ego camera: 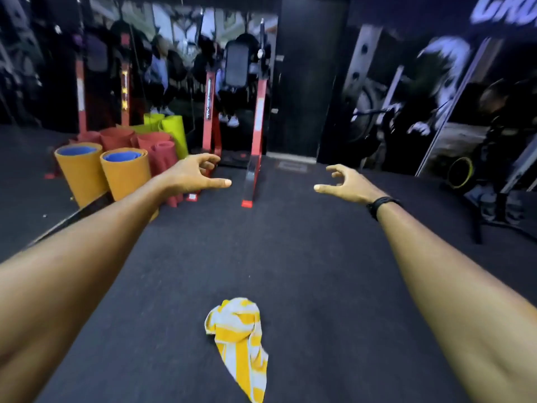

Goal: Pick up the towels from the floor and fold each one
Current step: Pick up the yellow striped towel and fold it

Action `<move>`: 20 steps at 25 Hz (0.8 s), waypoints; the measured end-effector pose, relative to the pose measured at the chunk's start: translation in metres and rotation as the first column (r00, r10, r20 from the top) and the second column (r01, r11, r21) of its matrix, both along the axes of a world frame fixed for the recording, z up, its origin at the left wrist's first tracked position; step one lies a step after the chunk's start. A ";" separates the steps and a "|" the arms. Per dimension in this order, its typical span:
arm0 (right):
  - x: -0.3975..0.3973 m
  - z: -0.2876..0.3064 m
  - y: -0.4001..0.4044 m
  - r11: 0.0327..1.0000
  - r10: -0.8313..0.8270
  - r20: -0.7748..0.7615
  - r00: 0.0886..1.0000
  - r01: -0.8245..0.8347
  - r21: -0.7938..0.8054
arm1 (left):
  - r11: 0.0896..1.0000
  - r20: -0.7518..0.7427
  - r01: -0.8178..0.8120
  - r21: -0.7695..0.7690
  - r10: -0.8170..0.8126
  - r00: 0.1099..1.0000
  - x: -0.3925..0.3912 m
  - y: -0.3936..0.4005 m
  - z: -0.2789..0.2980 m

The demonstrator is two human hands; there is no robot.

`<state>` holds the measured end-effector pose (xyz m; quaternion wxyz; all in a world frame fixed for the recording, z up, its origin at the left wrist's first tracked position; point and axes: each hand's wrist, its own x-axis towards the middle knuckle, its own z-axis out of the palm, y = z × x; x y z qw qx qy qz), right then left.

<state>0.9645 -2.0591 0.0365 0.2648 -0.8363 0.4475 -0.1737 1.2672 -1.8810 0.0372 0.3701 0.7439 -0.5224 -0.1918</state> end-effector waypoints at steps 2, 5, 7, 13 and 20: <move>0.014 -0.033 -0.042 0.997 0.015 -0.047 0.999 -0.011 0.076 | 0.997 -0.011 -0.033 0.068 0.033 0.999 0.014 -0.032 -0.030; 0.042 -0.085 -0.103 0.982 0.012 -0.090 0.996 0.005 0.189 | 0.978 -0.046 -0.090 0.188 0.101 0.994 0.039 -0.085 -0.083; 0.059 -0.128 -0.131 0.965 0.042 -0.134 0.990 -0.006 0.261 | 0.957 -0.069 -0.104 0.272 0.127 0.989 0.054 -0.111 -0.123; 0.107 -0.281 -0.181 0.899 0.046 -0.235 0.971 0.062 0.433 | 0.897 -0.159 -0.023 0.441 0.103 0.982 0.102 -0.193 -0.257; 0.141 -0.481 -0.205 0.780 0.046 -0.378 0.925 0.203 0.592 | 0.746 -0.273 0.203 0.635 -0.029 0.962 0.137 -0.284 -0.443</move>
